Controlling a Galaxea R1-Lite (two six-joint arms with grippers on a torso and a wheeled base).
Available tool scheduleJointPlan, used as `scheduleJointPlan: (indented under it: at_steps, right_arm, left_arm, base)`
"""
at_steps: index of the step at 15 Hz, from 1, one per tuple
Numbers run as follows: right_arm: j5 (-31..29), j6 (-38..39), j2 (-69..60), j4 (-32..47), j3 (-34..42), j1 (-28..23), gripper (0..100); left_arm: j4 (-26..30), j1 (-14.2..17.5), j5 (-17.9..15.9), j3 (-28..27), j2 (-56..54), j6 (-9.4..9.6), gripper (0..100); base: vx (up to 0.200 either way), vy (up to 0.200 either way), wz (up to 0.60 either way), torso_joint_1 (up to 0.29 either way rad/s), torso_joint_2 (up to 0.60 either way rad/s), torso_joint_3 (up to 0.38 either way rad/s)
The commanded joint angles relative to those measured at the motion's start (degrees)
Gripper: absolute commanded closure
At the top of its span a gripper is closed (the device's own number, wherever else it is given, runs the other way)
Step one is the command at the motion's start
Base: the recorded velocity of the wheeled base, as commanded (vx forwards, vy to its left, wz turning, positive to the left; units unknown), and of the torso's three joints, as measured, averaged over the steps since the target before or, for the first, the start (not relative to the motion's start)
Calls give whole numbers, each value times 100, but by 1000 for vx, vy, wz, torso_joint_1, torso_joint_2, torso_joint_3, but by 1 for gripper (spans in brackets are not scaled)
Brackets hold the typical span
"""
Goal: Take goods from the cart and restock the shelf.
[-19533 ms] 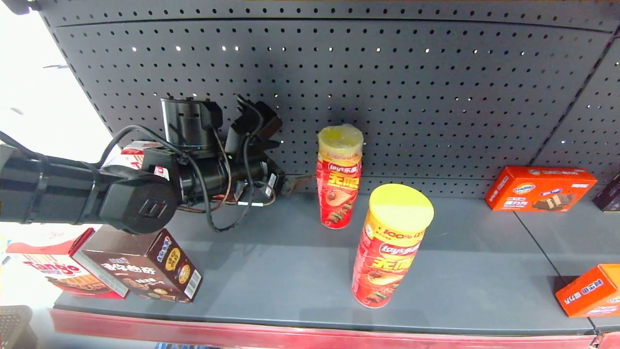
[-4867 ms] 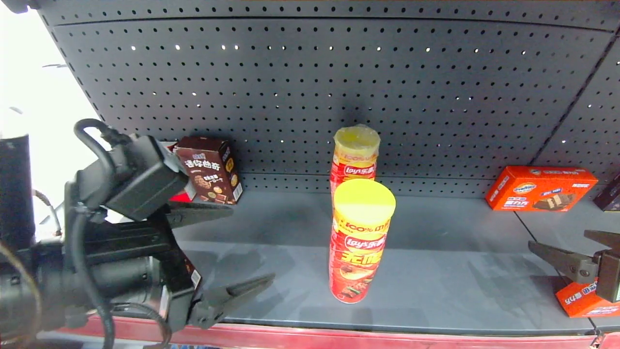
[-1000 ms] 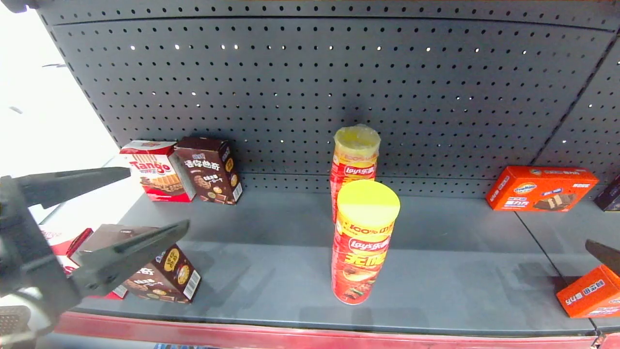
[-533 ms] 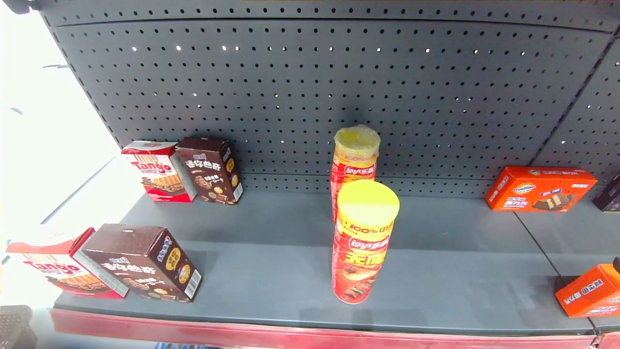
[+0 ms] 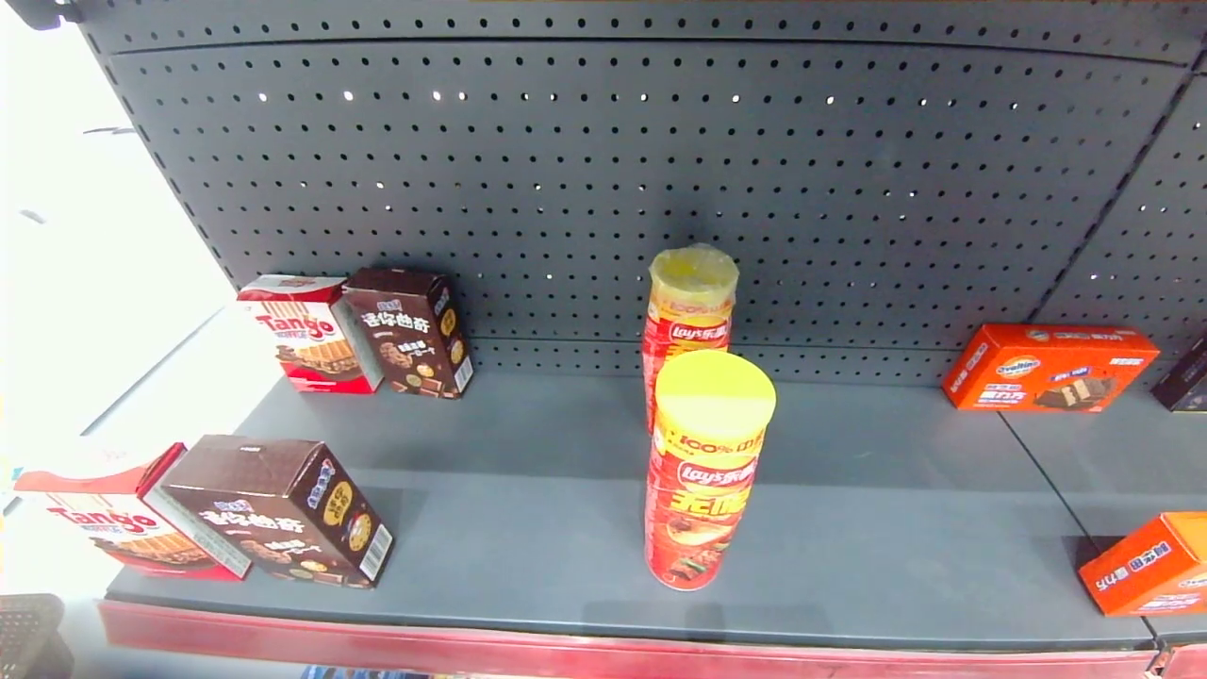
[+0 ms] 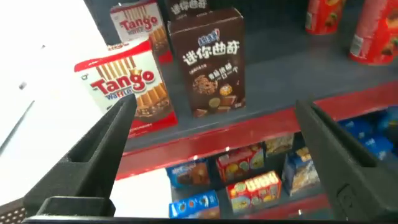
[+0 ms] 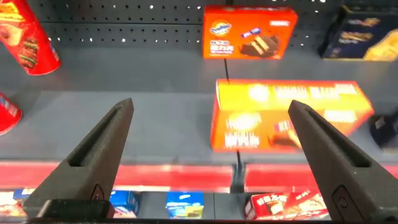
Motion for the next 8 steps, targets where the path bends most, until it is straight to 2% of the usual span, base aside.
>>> scheduleJointPlan:
  at_steps: [1, 3, 4, 5, 7, 8]
  right_arm:
    - [20, -6, -1082, -186, 970, -25, 0]
    - [258, -41, -1073, 658, 944, -16, 0]
    - [671, -59, -1073, 631, 944, -25, 0]
    - [706, -24, -1021, 728, 891, -165, 0]
    - [512, 126, -1056, 710, 909, -1088, 0]
    - [548, 117, -1065, 666, 926, -1044, 0]
  left_arm:
    - [-551, 0, 138, 675, -35, 34, 0]
    - [-533, 0, 138, 719, -35, 17, 0]
    - [-524, 0, 103, 719, -35, -1, 0]
    - [-472, 0, 94, 719, -35, -10, 0]
    - [-313, 0, 76, 719, -35, -27, 0]
    - [-305, 0, 76, 719, -35, -45, 0]
  base:
    - [0, 0, 0, 0, 0, 0]
    - [0, 0, 0, 0, 0, 0]
    - [0, 0, 0, 0, 0, 0]
    - [0, 0, 0, 0, 0, 0]
    - [0, 0, 0, 0, 0, 0]
    - [0, 0, 0, 0, 0, 0]
